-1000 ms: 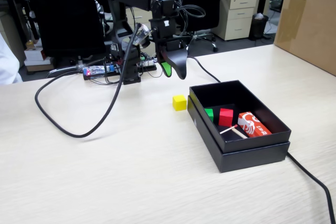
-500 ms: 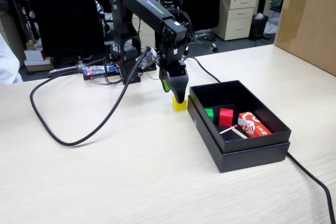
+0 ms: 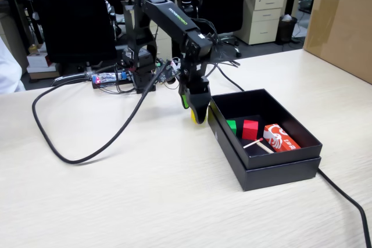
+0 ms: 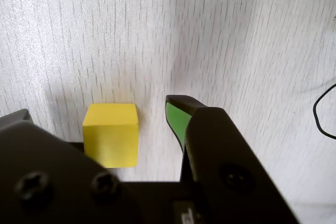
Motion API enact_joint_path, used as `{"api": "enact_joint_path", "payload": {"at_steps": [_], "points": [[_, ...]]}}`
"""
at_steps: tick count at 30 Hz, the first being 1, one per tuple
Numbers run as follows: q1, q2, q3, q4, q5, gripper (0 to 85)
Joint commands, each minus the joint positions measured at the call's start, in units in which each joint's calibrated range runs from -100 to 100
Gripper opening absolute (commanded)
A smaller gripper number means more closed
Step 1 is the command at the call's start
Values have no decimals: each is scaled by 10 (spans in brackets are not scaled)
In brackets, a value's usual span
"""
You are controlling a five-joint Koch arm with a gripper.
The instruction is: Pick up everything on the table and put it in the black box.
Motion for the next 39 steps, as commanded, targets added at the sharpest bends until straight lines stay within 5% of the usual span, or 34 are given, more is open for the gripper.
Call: {"api": "enact_joint_path", "payload": {"at_steps": [1, 21, 32, 39], "points": [[3, 6, 35, 2, 0, 481], [9, 81, 57, 5, 38, 428], [7, 65, 81, 5, 38, 49], [-20, -107, 82, -4, 14, 9]]}}
